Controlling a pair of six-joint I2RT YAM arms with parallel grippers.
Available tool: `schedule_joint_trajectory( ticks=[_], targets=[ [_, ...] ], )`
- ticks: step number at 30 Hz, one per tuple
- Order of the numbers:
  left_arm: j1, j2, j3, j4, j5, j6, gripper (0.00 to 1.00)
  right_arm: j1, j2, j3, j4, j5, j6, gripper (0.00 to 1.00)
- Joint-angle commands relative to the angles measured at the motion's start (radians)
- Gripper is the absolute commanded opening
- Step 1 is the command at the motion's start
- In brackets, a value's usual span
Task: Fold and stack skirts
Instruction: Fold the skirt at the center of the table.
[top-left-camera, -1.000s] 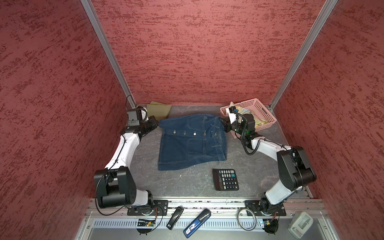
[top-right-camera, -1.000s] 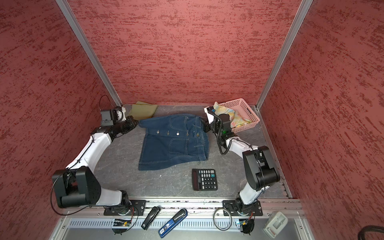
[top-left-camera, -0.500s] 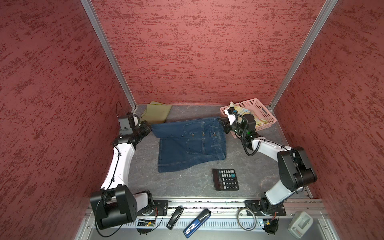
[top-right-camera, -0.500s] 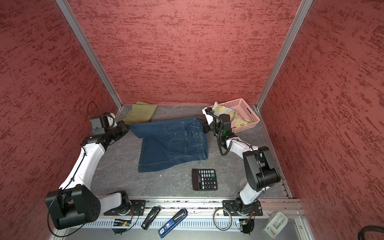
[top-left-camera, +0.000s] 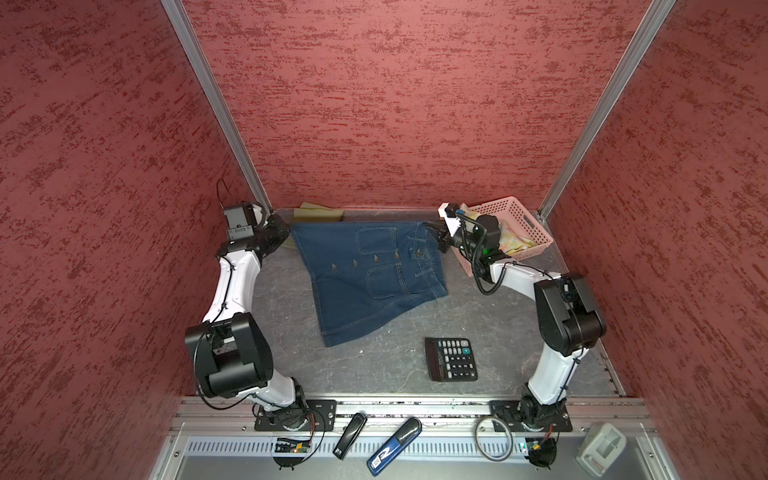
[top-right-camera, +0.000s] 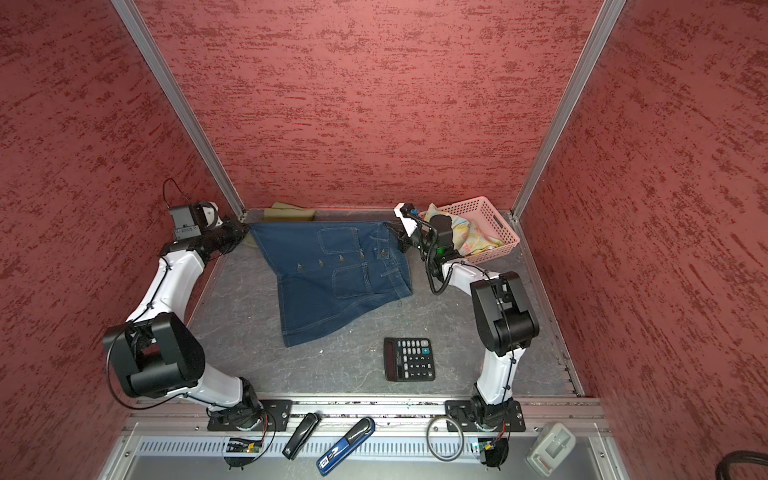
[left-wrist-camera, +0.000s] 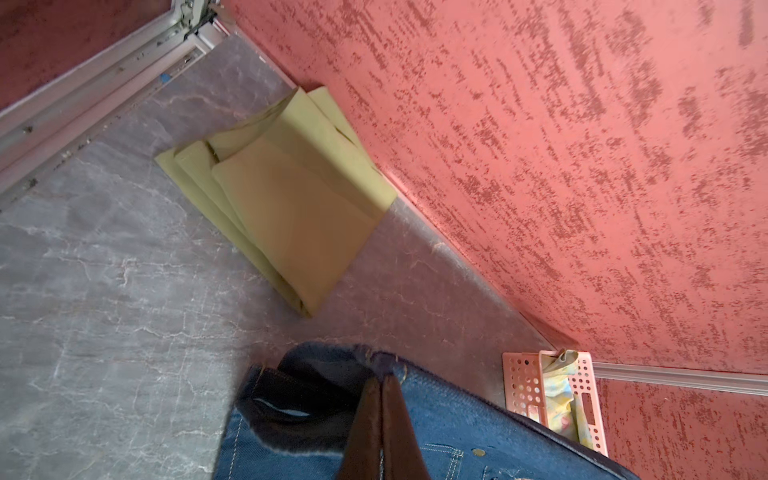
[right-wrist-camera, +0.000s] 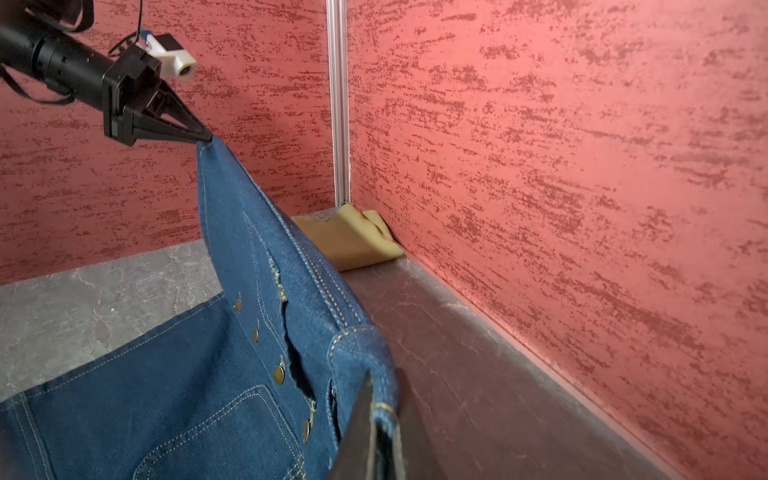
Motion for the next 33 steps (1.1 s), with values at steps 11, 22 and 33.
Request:
schedule_joint_trajectory(
  ticks=[11,22,33],
  targets=[
    [-0.089,-0.32,-0.332,0.017,-0.063,-0.036,0.0,-0.043,-0.154,-0.322,0.351,0.029,-0.007,0.0],
    [-0.178,-0.468,-0.583,0.0,-0.161,-0.131,0.0,-0.077,-0.171,-0.456,0.434,-0.053,-0.018,0.02],
    [-0.178,-0.485,-0.718,-0.025,-0.261,-0.203,0.0,-0.076,-0.306,-0.611,0.377,-0.002,-0.097,0.01]
  ],
)
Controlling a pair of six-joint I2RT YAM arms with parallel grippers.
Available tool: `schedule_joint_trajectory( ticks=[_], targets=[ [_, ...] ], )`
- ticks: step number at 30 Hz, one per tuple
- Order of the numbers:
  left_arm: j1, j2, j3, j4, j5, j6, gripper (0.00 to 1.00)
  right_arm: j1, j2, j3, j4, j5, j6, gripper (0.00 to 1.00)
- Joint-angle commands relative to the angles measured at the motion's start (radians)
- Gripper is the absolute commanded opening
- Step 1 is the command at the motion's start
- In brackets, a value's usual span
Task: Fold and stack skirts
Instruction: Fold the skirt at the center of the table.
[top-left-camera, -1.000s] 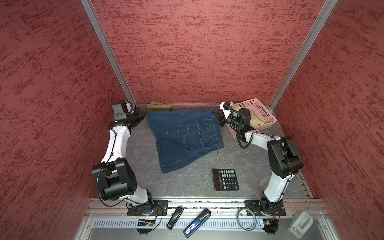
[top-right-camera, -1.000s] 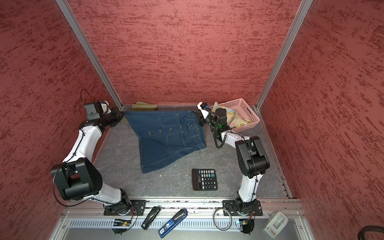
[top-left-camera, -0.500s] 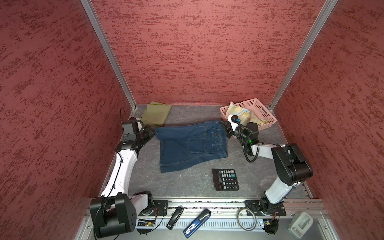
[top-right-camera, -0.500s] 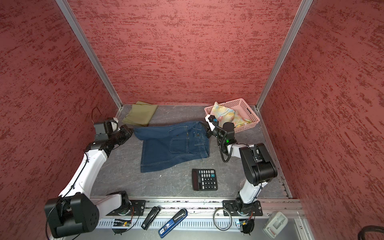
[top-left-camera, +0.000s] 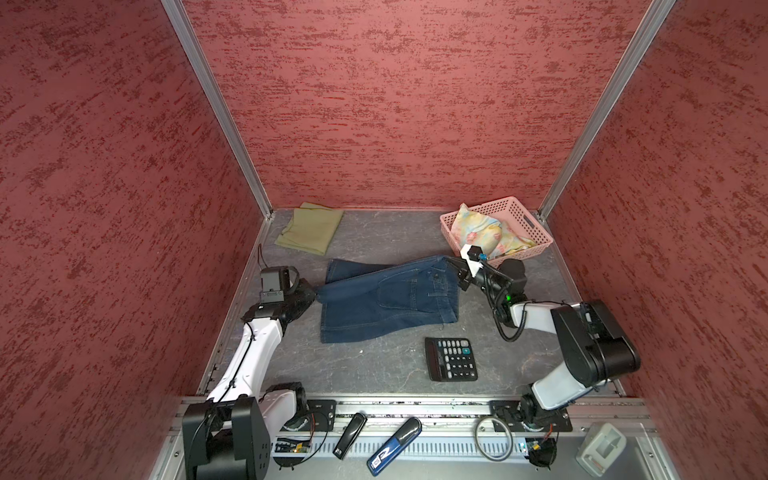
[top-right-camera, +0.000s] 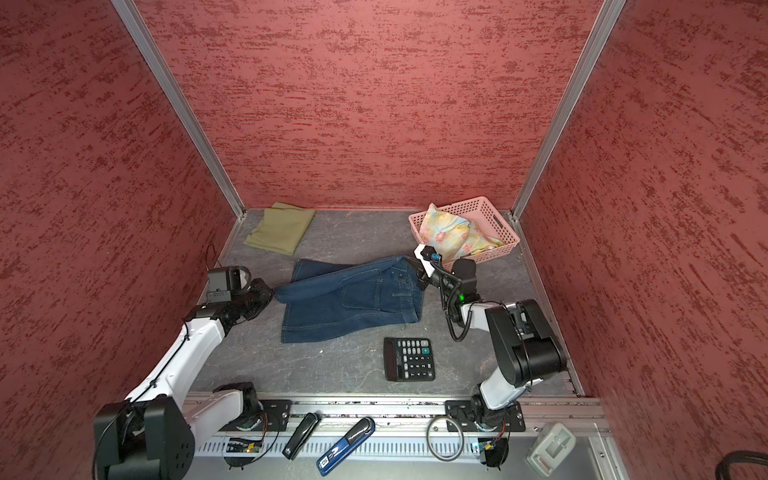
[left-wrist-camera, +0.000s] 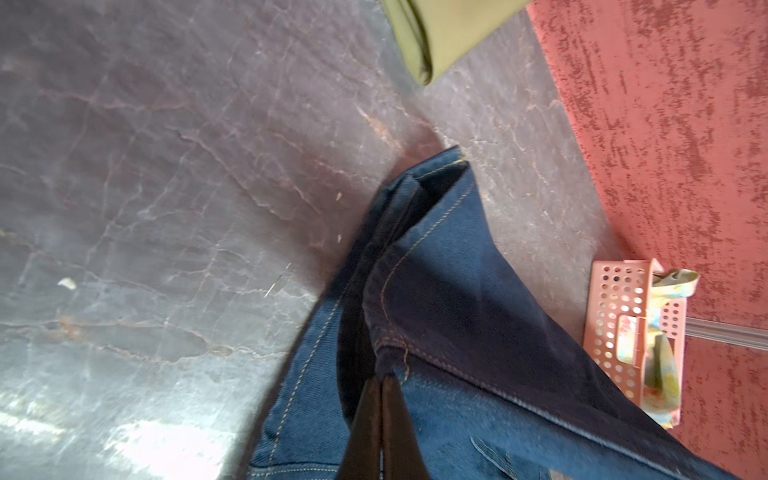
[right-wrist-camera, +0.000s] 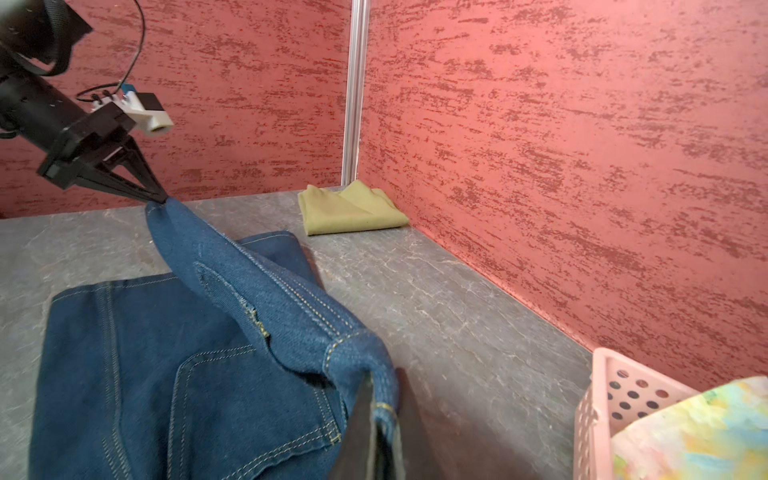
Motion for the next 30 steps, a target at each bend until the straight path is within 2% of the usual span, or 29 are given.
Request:
schedule_joint_trajectory(
  ticks=[1,3,11,17,20,23,24,25,28,30],
  targets=[
    [0.01,-0.021,-0.037,-0.004,-0.075,-0.038,0.0,-0.009,-0.054,-0.04,0.039,0.042,-0.038,0.01],
    [0.011,-0.03,-0.044,0.005,-0.072,-0.045,0.0,-0.008,-0.081,-0.06,0.031,0.055,-0.05,0.01],
    [0.032,-0.057,0.024,-0.04,-0.077,-0.023,0.0,-0.004,-0.182,-0.015,-0.191,0.023,-0.137,0.02],
    [0.033,-0.031,-0.001,-0.039,-0.062,-0.038,0.0,0.032,-0.239,-0.051,-0.335,0.098,-0.192,0.07],
    [0.036,-0.017,-0.011,-0.038,-0.053,-0.041,0.0,0.049,-0.263,-0.086,-0.37,0.151,-0.195,0.16],
    [0.037,-0.025,-0.043,-0.03,-0.057,-0.057,0.0,0.059,-0.299,-0.151,-0.276,0.231,-0.132,0.35],
    [0.038,-0.03,-0.058,-0.023,-0.058,-0.065,0.0,0.059,-0.313,-0.185,-0.205,0.265,-0.102,0.46],
    [0.041,-0.033,-0.074,-0.012,-0.058,-0.074,0.0,0.059,-0.33,-0.196,-0.189,0.273,-0.084,0.53],
    [0.045,-0.034,-0.096,0.01,-0.052,-0.09,0.0,0.058,-0.397,-0.099,-0.357,0.298,-0.013,0.58],
    [0.044,-0.037,-0.108,0.019,-0.055,-0.097,0.0,0.06,-0.43,-0.067,-0.378,0.321,0.047,0.62]
  ],
)
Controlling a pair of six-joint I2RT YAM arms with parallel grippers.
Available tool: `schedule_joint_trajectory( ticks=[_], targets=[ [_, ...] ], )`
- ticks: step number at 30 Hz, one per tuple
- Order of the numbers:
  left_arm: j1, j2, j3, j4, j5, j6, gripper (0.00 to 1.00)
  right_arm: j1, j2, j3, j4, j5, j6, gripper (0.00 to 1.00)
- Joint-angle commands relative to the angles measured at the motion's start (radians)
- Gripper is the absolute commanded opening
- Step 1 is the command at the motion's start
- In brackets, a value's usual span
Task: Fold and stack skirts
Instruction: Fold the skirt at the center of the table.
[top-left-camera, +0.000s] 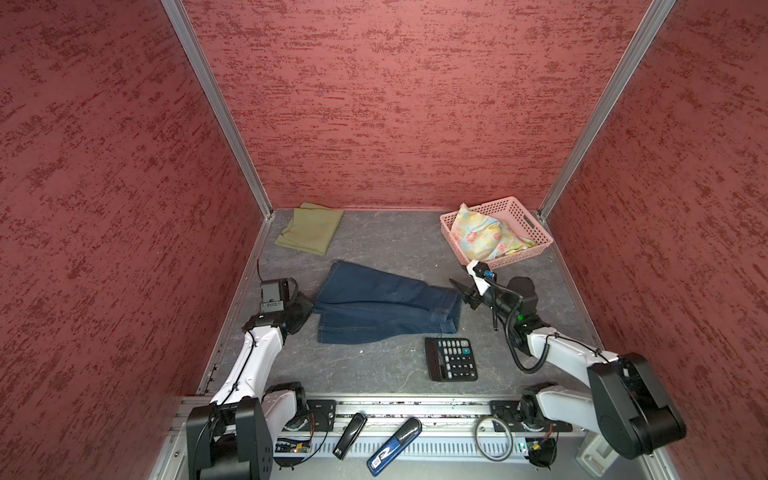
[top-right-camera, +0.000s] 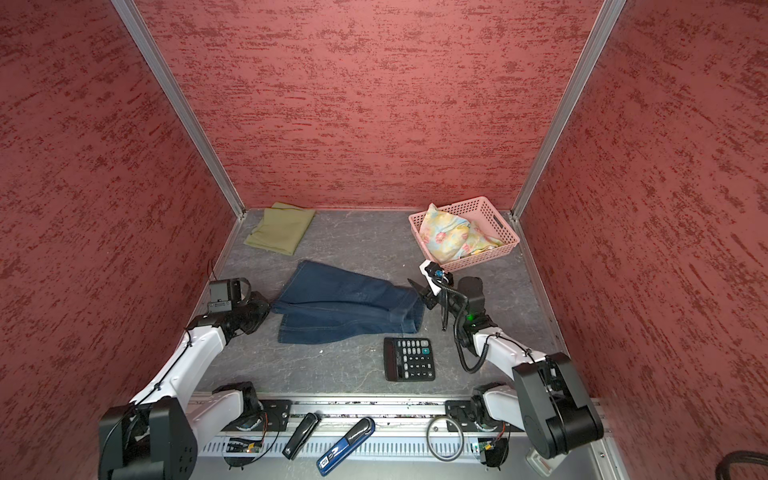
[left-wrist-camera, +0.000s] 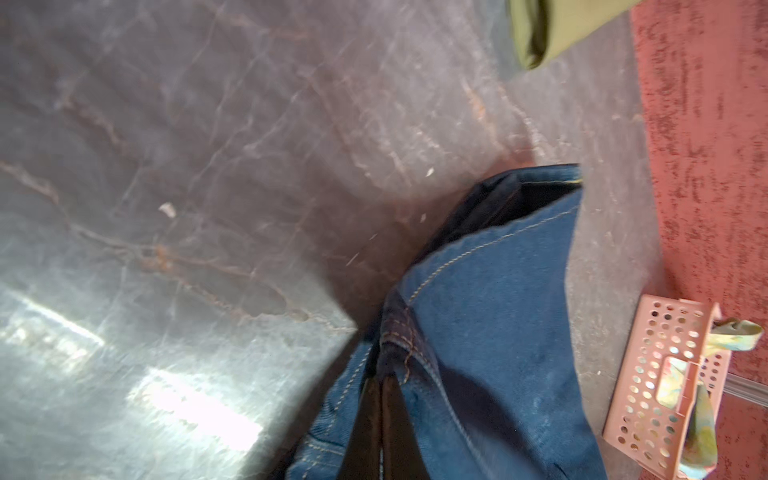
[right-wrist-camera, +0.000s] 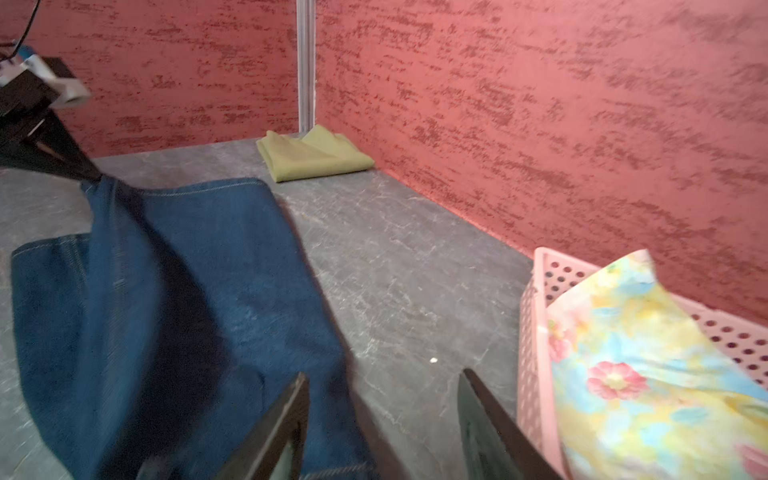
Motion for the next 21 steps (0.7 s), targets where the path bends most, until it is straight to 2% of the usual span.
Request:
schedule_joint_trajectory(
  ticks=[1,5,6,7,9,12,14,18,21],
  targets=[
    [0.006,-0.019,-0.019,0.052,-0.022,-0.025,0.0,0.005,-0.062,0.097,-0.058,0.088,0.142,0.65],
    [0.003,-0.027,-0.038,0.067,-0.022,-0.034,0.0,0.005,-0.019,0.321,-0.423,0.159,0.342,0.74],
    [0.0,-0.03,-0.04,0.067,-0.02,-0.032,0.04,0.005,0.005,0.377,-0.528,0.172,0.394,0.74],
    [-0.004,-0.036,-0.04,0.065,-0.022,-0.025,0.13,0.005,0.024,0.417,-0.604,0.196,0.446,0.73],
    [-0.014,-0.063,-0.037,0.048,-0.039,-0.016,0.36,0.005,0.043,0.453,-0.707,0.227,0.548,0.71],
    [-0.025,-0.131,-0.029,0.023,-0.07,0.0,0.46,0.006,0.06,0.497,-0.867,0.222,0.651,0.67],
    [-0.026,-0.164,-0.015,0.002,-0.084,0.014,0.58,0.005,0.065,0.508,-0.954,0.197,0.701,0.64],
    [-0.028,-0.153,0.061,-0.123,-0.158,0.055,0.71,0.007,0.064,0.487,-1.076,0.137,0.754,0.59],
    [-0.026,-0.075,0.134,-0.202,-0.194,0.085,0.71,0.006,0.052,0.455,-1.118,0.092,0.787,0.56]
  ],
)
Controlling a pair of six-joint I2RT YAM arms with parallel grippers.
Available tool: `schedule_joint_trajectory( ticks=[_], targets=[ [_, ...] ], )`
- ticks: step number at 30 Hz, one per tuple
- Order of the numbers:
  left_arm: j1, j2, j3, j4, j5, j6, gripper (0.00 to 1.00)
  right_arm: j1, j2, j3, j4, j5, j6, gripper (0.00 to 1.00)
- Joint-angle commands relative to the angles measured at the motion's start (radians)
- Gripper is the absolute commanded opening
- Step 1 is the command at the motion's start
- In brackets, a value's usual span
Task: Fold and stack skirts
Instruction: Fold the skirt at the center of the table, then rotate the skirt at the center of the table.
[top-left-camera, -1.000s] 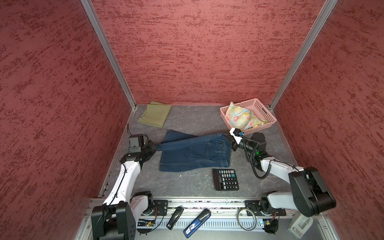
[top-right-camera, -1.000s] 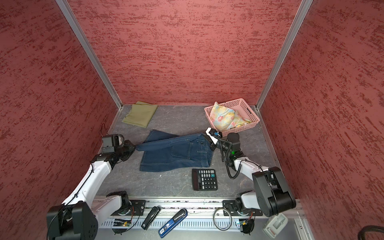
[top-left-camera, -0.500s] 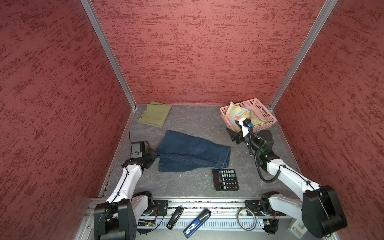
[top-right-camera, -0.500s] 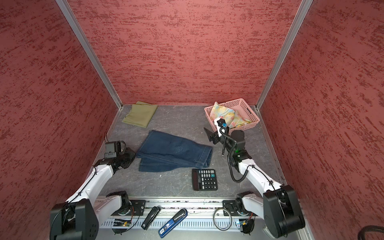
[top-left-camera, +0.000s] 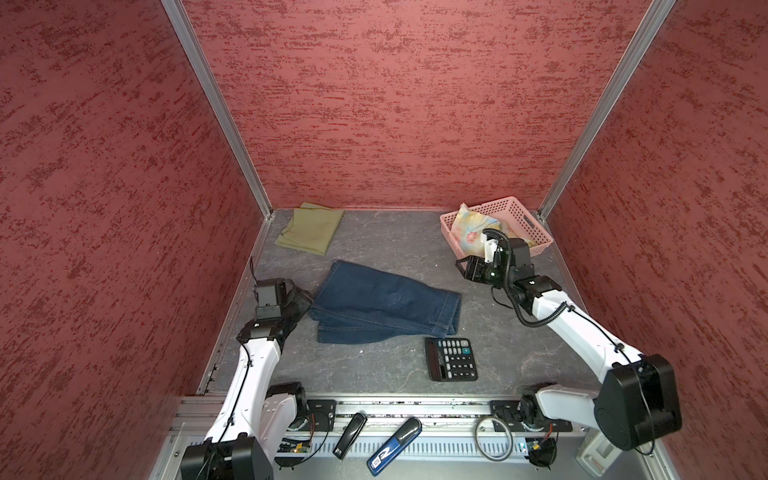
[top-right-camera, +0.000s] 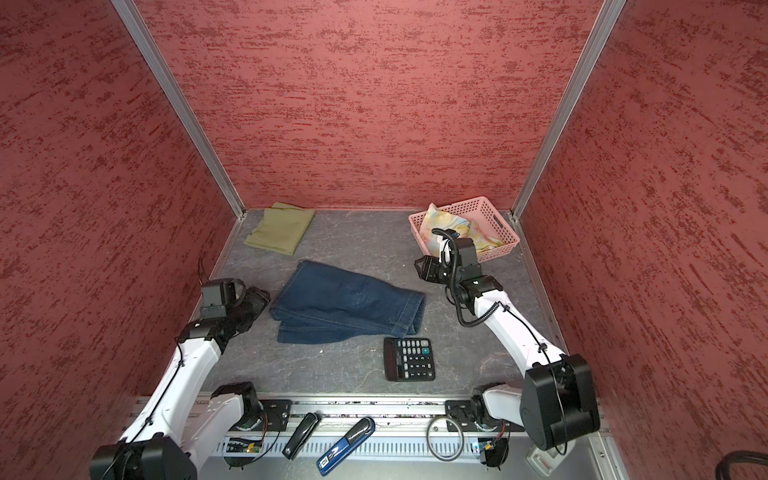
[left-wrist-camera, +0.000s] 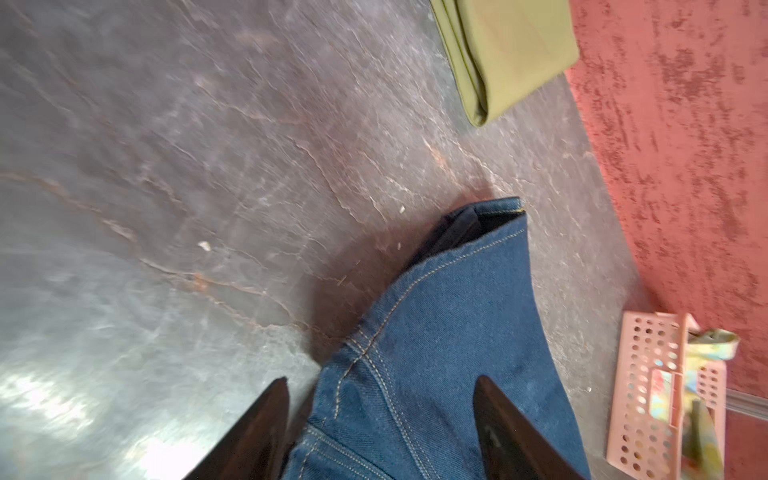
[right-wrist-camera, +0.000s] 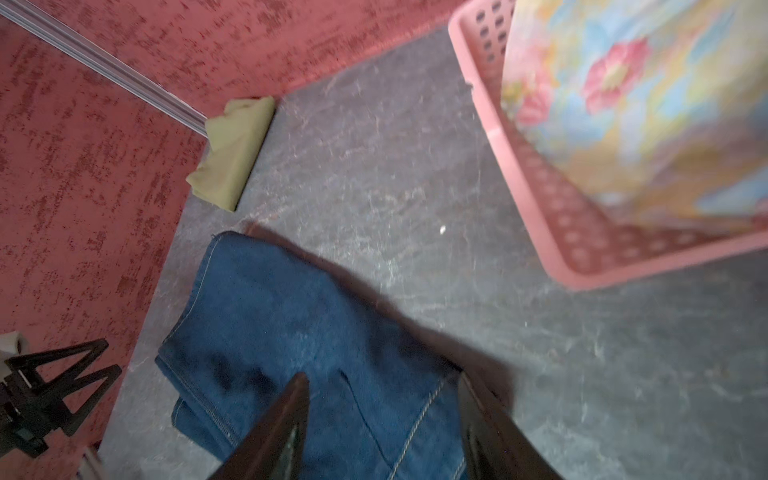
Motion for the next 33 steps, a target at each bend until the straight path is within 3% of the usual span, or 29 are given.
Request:
schedule_joint_trajectory(
  ticks=[1,7,14,18,28,33],
  targets=[
    [0.0,0.08,0.075,-0.113,-0.067,0.056,0.71,0.006,-0.022,-0.029,-0.144,-0.06,0.097,0.55],
    [-0.006,0.27,0.144,-0.112,0.027,0.112,0.67,0.044,-0.046,-0.048,-0.241,-0.108,0.129,0.51],
    [-0.03,0.319,0.141,-0.073,0.097,0.163,0.61,0.117,-0.071,-0.102,-0.283,-0.18,0.208,0.49],
    [-0.035,0.343,0.144,-0.051,0.118,0.173,0.61,0.142,-0.059,-0.13,-0.249,-0.139,0.229,0.49],
    [-0.049,0.359,0.146,-0.046,0.1,0.17,0.61,0.14,0.212,-0.063,-0.124,-0.091,0.146,0.5],
    [-0.048,0.34,0.135,-0.059,0.058,0.148,0.48,0.141,0.371,0.052,-0.117,-0.046,0.029,0.48]
  ],
)
